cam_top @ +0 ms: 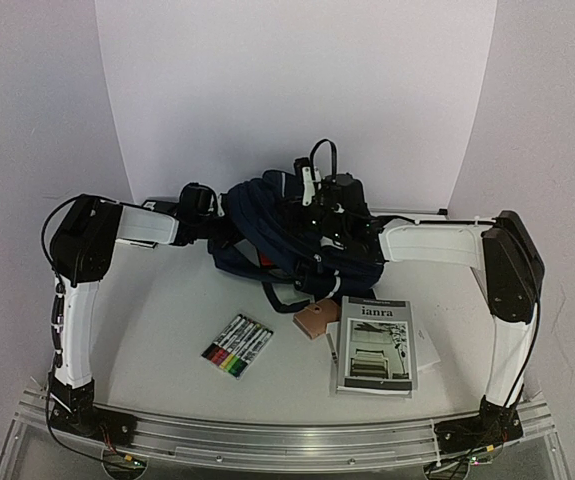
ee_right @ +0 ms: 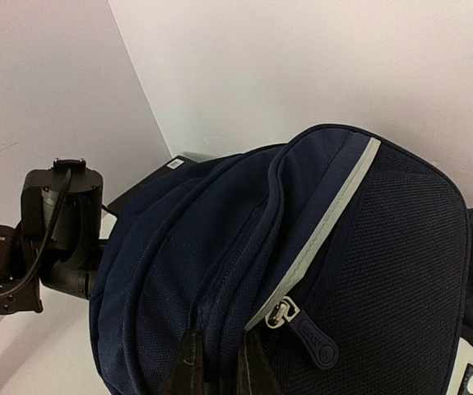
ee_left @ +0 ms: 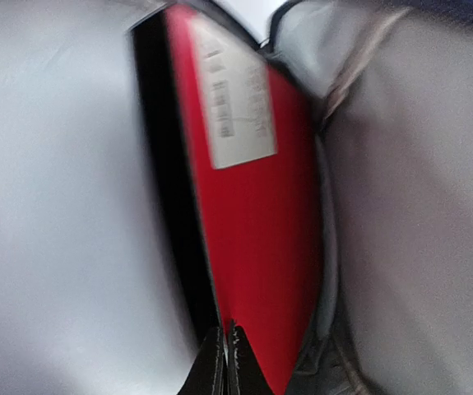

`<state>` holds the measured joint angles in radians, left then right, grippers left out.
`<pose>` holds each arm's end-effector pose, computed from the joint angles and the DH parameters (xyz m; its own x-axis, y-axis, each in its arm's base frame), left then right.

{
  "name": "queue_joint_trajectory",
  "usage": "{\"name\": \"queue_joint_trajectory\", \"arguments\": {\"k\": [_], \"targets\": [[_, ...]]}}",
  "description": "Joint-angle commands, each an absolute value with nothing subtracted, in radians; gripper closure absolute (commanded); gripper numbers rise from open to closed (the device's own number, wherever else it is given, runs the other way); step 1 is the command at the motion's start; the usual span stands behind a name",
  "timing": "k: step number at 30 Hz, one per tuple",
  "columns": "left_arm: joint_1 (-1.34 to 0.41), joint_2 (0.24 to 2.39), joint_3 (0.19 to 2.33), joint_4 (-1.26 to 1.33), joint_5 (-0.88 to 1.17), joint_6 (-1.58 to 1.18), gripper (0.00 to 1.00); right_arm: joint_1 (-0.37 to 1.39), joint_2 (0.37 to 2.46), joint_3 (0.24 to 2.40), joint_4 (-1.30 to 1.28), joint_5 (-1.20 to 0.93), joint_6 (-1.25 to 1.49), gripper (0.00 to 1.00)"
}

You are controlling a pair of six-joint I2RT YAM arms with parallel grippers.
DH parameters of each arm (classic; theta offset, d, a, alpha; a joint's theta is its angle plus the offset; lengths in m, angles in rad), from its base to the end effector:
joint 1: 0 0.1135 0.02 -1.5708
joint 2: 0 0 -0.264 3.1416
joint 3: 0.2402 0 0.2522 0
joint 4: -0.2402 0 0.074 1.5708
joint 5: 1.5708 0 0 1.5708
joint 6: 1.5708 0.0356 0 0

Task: Pack the student bag
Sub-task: Place the files in the student bag.

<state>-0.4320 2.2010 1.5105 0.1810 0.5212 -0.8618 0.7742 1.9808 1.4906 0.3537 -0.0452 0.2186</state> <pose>0.4414 -0.2230 0.1659 -0.8636 -0.3267 -0.3840 0.1572 0.5493 -0.8207 0.3407 0.3354 0.2783 -0.2534 0.0552 -0.9658 -0.6919 0.6873 0.2208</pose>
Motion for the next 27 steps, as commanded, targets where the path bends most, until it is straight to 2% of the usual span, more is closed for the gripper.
{"name": "queue_joint_trajectory", "arguments": {"k": [1,16,19,25,27], "targets": [[-0.437,2.229,1.581,0.331,0.522,-0.831,0.98,0.787,1.943,1.519,0.48,-0.158,0.199,1.0],[-0.409,2.387,1.707,0.296,0.53,-0.762,0.96,0.788,1.939,1.505,0.48,-0.133,0.224,1.0],[-0.402,2.36,1.721,0.265,0.53,-0.737,0.87,0.788,1.94,1.505,0.478,-0.092,0.235,1.0],[-0.357,2.208,1.661,0.192,0.509,-0.688,0.54,0.784,1.946,1.509,0.459,0.079,0.253,0.99],[-0.335,2.129,1.591,0.19,0.508,-0.676,0.5,0.776,1.957,1.511,0.456,0.11,0.254,0.99]]}}
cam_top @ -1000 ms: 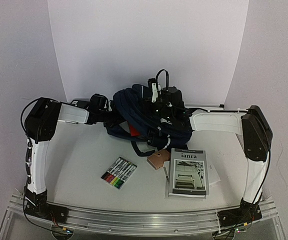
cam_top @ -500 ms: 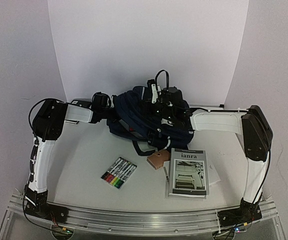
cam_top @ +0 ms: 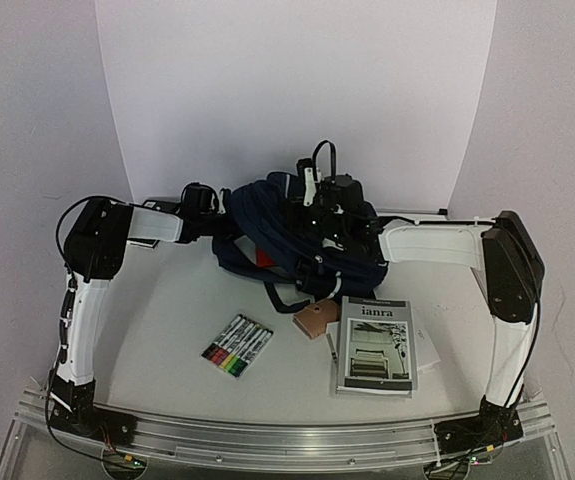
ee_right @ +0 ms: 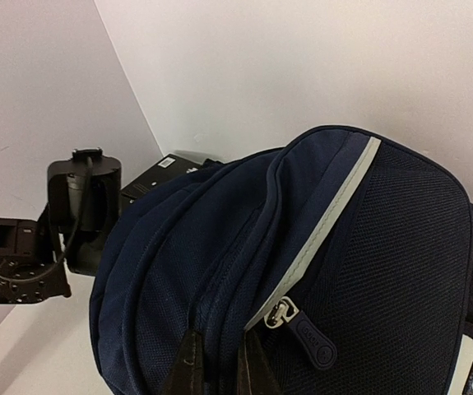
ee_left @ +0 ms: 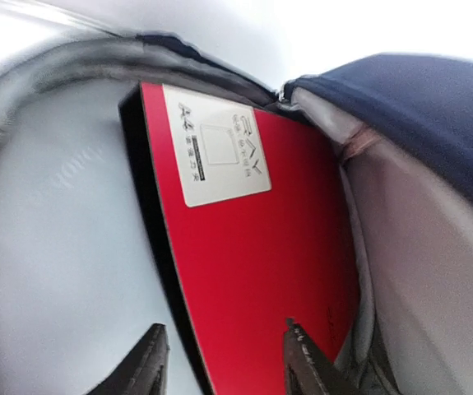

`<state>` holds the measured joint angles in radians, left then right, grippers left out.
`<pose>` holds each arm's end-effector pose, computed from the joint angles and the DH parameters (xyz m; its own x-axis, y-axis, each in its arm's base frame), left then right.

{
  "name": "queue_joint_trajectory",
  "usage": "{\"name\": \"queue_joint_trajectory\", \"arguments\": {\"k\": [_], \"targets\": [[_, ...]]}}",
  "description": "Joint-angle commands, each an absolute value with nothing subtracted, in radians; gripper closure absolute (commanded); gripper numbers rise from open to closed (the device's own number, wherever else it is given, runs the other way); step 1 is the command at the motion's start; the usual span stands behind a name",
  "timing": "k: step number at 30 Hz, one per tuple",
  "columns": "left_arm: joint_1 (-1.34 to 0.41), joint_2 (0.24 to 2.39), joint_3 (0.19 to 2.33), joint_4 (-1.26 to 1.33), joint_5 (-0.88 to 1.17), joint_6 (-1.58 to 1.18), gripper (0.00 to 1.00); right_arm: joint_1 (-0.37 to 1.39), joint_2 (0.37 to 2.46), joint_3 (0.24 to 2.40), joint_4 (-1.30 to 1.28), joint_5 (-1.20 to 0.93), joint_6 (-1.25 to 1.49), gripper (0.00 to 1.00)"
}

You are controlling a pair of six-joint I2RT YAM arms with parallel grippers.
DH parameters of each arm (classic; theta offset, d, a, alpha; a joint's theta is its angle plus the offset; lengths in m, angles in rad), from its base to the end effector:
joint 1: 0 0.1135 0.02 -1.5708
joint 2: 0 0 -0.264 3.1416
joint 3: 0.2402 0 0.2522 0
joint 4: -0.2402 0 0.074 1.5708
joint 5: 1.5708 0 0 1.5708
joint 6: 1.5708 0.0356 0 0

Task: Pack the student bag
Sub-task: Place the files in the student bag, then pick up the book from the center of the board.

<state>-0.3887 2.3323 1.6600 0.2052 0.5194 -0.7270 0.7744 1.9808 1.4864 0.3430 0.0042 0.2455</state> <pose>0.4790 -0.2153 0.1517 -0.8026 -0.2948 -0.5186 0.2753 0.5882 -0.7604 0.3416 0.3339 0.2757 -0.2738 0.0721 -0.9591 -0.6492 0.7219 0.2396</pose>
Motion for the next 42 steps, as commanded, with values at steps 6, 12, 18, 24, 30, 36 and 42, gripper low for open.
{"name": "queue_joint_trajectory", "arguments": {"k": [6,12,18,24,30,36,42], "targets": [[-0.287,1.938,1.394,0.131,0.501,-0.648,0.47,0.726,2.033,1.557,0.448,0.096,0.271,0.99],[-0.285,1.8,1.216,0.138,0.469,-0.671,0.45,0.692,2.128,1.67,0.411,0.047,0.24,0.97],[-0.297,1.706,1.114,0.136,0.49,-0.687,0.43,0.688,2.099,1.722,0.315,-0.026,0.187,0.66],[-0.365,1.588,1.029,0.096,0.478,-0.679,0.4,0.688,1.874,1.576,0.223,-0.044,0.179,0.13],[-0.464,1.466,0.918,0.093,0.436,-0.748,0.3,0.683,1.653,1.39,0.049,0.041,0.246,0.02],[-0.61,1.368,0.83,0.135,0.329,-0.843,0.24,0.624,1.454,1.158,-0.113,0.048,0.414,0.02],[-0.793,1.372,0.761,0.233,0.206,-0.936,0.16,0.587,1.25,0.899,-0.179,0.03,0.566,0.02]]}}
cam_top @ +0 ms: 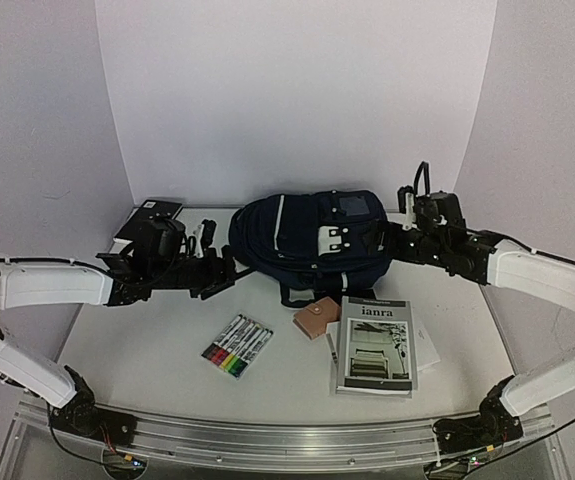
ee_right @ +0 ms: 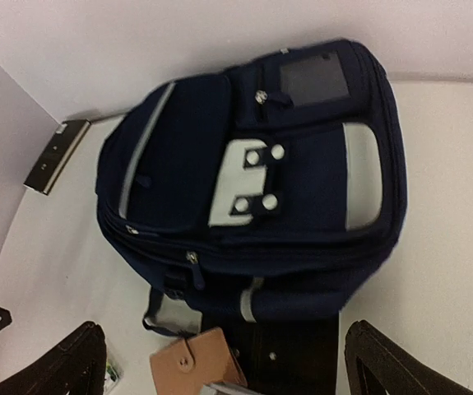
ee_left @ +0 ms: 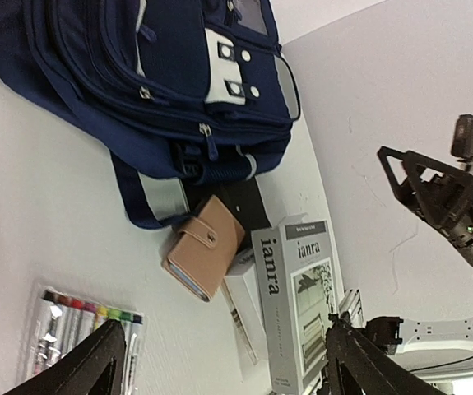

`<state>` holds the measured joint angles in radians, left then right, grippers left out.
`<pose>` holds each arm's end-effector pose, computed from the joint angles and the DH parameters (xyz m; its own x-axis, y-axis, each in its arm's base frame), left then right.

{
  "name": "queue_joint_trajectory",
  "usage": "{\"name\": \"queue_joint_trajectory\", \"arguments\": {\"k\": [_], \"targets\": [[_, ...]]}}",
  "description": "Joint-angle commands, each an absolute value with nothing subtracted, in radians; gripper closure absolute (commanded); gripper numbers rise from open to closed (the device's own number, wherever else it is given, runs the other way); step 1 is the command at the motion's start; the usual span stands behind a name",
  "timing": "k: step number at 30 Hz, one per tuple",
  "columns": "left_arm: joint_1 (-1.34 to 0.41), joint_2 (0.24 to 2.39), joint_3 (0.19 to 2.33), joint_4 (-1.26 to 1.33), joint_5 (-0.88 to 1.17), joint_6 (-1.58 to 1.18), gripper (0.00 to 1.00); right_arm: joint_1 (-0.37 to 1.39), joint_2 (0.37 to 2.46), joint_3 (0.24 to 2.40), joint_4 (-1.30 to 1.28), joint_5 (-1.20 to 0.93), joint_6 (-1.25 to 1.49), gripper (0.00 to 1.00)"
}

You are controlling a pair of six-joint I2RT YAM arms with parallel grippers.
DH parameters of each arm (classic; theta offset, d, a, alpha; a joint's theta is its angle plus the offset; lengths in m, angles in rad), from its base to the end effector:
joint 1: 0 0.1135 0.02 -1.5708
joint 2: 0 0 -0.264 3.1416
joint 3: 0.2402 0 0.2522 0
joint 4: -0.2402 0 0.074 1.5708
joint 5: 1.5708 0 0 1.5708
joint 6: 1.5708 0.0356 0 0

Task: Pack the student bag
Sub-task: Pick up the book from the center of the board.

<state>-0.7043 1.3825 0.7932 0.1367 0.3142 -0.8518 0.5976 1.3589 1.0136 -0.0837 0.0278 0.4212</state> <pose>0.2250 -0.2056 0.2394 -0.8422 -0.2234 -0.4906 0.2943 0.5719 -0.7657 0.2609 0.1764 0.2996 -0.5352 0.1301 -0.8346 -0.3536 0.8628 0.3613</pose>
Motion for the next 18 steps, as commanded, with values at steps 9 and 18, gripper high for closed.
{"name": "queue_joint_trajectory", "arguments": {"k": [9,18], "targets": [[-0.97,1.541,0.771,0.446,0.183,-1.008,0.15,0.584,1.061,0.694,-0.287,0.052,0.756,0.02],[-1.009,1.706,0.863,0.542,0.294,-1.049,0.16,0.591,1.025,0.604,-0.339,-0.033,0.821,0.12]]}}
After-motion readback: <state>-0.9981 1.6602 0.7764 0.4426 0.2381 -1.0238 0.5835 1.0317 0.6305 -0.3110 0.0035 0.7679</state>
